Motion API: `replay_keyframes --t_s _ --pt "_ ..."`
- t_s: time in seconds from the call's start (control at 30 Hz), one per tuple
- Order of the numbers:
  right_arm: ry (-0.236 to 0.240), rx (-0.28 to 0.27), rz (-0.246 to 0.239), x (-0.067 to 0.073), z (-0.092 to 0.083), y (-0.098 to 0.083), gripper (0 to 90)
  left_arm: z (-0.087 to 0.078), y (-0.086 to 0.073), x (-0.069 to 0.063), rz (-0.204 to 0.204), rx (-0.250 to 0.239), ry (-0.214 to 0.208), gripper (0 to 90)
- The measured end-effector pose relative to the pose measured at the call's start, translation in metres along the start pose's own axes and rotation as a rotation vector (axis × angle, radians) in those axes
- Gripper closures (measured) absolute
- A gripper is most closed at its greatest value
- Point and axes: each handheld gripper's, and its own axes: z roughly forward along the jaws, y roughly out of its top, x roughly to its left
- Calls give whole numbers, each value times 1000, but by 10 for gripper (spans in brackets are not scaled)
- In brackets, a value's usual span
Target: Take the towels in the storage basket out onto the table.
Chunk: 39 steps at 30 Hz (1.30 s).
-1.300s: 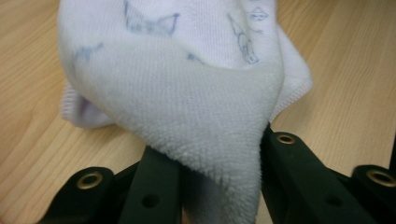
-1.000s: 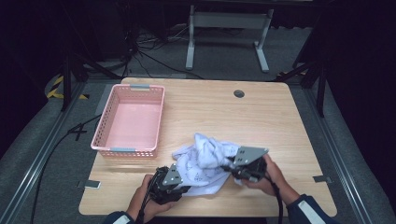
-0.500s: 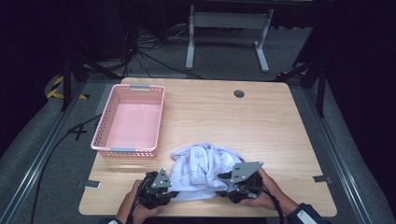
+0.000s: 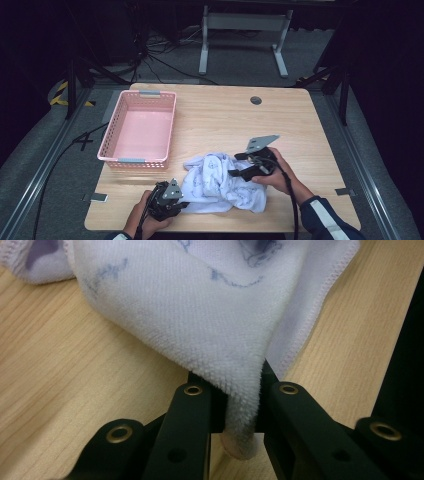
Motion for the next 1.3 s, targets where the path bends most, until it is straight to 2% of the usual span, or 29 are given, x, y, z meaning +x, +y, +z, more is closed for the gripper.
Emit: replay_keyframes --t_s 0.07,0.1,0.13,0.17,0.2,0.23,0.27,0.37,0.43,0.5,0.57,0.7,0.73,0.8,0.87,0.9,0.93,0.97,1.03,1.07,1.13,1.17,1.2,1.23,1.27,1.3 --pt "46 44 29 -1 19 -3 324 -1 -2 2 1 6 3 843" --pt "47 57 29 -1 24 -4 357 -2 -2 3 -6 7 5 844" --pt "59 62 17 0 29 -5 431 -3 -3 3 -6 1 16 845" --pt "64 69 14 0 28 -4 502 -5 -4 3 1 4 19 847" --pt "63 71 -10 2 26 -3 573 -8 -4 3 -5 6 23 849" --pt "47 67 -35 5 23 -1 632 -9 -5 4 -2 -9 38 850" --pt "24 57 -56 7 20 0 696 -11 -6 4 -9 -3 49 851" --pt "-3 10 -81 8 8 5 755 -20 -10 10 -39 -37 67 853" --pt "-24 -29 -60 5 -2 8 766 -27 -11 12 -57 -57 75 854" --pt "-78 -73 -52 0 -15 11 768 -35 -14 14 -75 -74 88 854" --pt "-112 -124 -7 -8 -31 12 771 -42 -17 17 -91 -98 101 855" --pt "-266 -172 44 -24 -65 10 775 -57 -26 18 -126 -123 113 856" --pt "-302 -175 60 -29 -72 8 775 -60 -29 19 -130 -114 114 856" --pt "-412 -172 88 -41 -85 3 774 -65 -38 21 -145 -112 121 856" --pt "-488 -142 114 -54 -92 -3 773 -67 -47 24 -171 -86 122 855" --pt "-533 -125 147 -63 -94 -8 774 -68 -53 26 -186 -71 111 856" --pt "-533 -125 147 -63 -94 -8 774 -68 -53 26 -186 -71 111 855" --pt "-566 -108 169 -72 -96 -13 774 -69 -56 27 -197 -60 101 855" --pt "-645 -74 194 -86 -95 -22 772 -70 -62 29 -206 -51 110 855" --pt "-611 -94 239 -96 -94 -28 767 -71 -62 29 -211 -52 108 854" --pt "-607 -85 252 -101 -91 -31 767 -71 -59 30 -210 -52 150 849" --pt "-616 -58 232 -104 -85 -32 749 -70 -58 30 -220 -53 170 809" --pt "-625 -63 215 -105 -82 -33 699 -69 -56 30 -229 -37 215 735" --pt "-630 -73 185 -105 -77 -33 609 -69 -55 29 -227 -23 217 661" --pt "-636 -54 175 -105 -75 -33 532 -66 -53 27 -205 -52 216 642" --pt "-650 -35 170 -104 -74 -34 470 -66 -51 24 -189 -60 213 588"
